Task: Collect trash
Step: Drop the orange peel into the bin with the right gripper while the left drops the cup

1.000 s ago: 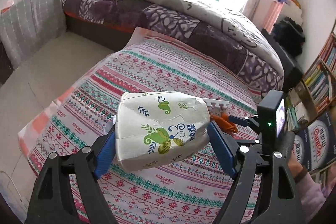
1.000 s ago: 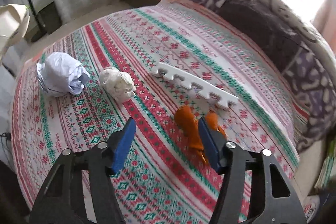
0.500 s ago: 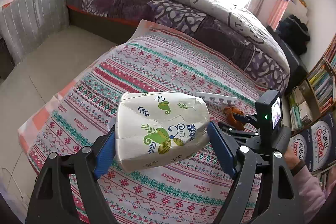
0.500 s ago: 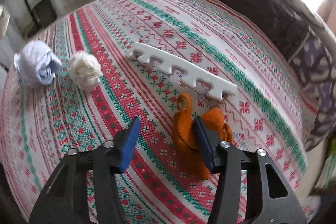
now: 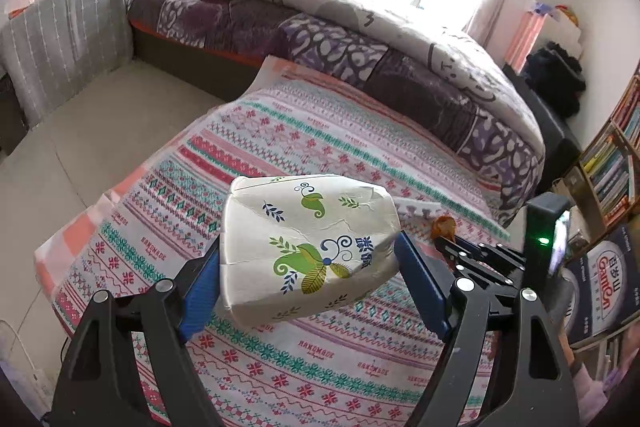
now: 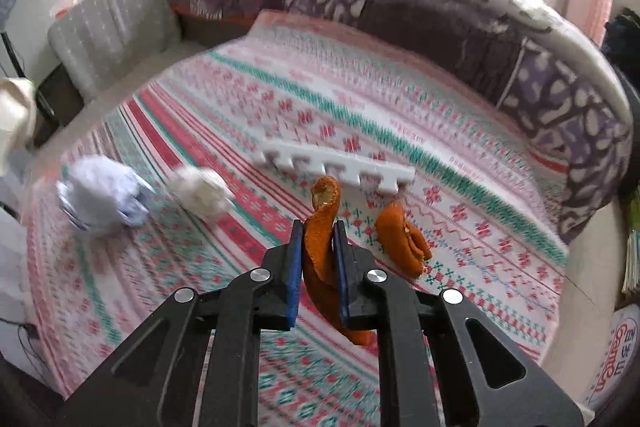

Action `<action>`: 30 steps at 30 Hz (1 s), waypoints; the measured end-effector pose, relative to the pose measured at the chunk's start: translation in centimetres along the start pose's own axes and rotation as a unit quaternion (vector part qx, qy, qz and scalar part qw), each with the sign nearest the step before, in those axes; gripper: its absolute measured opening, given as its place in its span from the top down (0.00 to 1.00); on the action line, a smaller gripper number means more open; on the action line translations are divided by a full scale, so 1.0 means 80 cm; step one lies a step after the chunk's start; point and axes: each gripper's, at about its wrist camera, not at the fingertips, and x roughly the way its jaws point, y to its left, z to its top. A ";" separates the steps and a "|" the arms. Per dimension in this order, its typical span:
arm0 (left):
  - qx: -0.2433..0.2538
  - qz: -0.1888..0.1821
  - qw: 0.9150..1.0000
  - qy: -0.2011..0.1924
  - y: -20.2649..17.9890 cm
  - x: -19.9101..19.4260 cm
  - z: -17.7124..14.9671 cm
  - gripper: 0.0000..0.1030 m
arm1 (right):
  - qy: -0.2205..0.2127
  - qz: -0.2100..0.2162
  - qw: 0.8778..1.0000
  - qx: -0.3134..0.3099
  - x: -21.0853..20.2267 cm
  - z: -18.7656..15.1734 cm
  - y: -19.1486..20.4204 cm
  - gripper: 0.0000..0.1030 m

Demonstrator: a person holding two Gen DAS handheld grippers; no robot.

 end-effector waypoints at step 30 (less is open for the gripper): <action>0.088 -0.031 0.995 -0.047 -0.127 -0.020 -0.034 0.23 | -0.116 -0.062 0.964 0.233 -0.180 -0.099 -0.093 0.87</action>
